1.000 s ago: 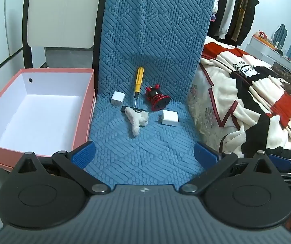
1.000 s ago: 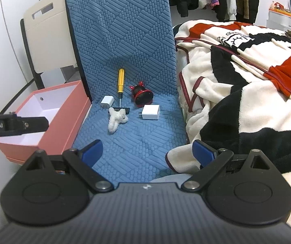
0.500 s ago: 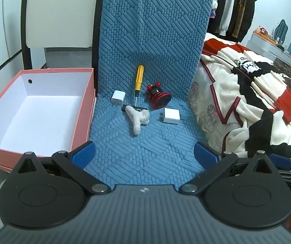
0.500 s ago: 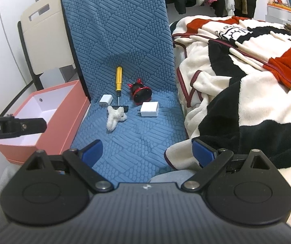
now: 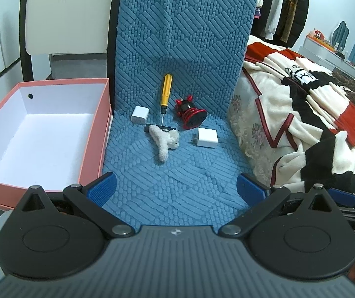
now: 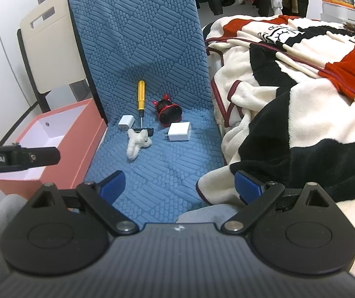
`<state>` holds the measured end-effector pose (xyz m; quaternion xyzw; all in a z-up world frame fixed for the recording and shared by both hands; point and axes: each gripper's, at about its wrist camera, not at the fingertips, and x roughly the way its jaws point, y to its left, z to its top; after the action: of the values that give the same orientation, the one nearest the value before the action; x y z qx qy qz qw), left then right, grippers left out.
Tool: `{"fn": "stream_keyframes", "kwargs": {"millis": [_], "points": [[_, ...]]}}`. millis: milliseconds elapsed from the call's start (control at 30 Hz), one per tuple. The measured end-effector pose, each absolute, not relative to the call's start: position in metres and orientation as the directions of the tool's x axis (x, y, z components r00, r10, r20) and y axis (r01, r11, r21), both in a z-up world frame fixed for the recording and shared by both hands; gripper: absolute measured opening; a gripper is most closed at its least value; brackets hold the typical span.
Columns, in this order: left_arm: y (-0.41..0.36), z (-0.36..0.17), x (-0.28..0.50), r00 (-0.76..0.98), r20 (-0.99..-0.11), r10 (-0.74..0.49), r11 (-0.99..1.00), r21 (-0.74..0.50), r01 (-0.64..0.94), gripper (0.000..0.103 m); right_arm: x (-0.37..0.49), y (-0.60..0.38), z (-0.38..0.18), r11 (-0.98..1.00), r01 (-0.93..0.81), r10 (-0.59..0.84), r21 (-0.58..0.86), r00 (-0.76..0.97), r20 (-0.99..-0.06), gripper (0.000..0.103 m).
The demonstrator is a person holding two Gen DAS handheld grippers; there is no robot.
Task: Organize rigid objects
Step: 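Move both tools toward the items on the blue chair seat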
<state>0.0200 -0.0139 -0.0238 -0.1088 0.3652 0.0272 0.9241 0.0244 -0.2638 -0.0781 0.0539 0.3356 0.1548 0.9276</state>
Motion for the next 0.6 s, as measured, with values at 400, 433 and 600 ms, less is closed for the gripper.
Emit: {"fn": "stream_keyframes", "kwargs": {"millis": [400, 433, 600], "points": [[-0.003, -0.043, 0.038, 0.727, -0.686, -0.012, 0.976, -0.166, -0.141, 0.103, 0.035, -0.258, -0.09, 0.953, -0.238, 0.304, 0.188, 0.732, -0.61, 0.096], [-0.002, -0.045, 0.04, 0.732, -0.681, -0.017, 0.976, -0.17, -0.135, 0.103, 0.036, -0.257, -0.092, 0.954, -0.235, 0.3, 0.187, 0.731, -0.613, 0.096], [-0.002, -0.057, 0.056, 0.728, -0.685, -0.012, 0.979, -0.157, -0.131, 0.103, 0.048, -0.253, -0.104, 0.947, -0.236, 0.321, 0.218, 0.716, -0.62, 0.096]]}}
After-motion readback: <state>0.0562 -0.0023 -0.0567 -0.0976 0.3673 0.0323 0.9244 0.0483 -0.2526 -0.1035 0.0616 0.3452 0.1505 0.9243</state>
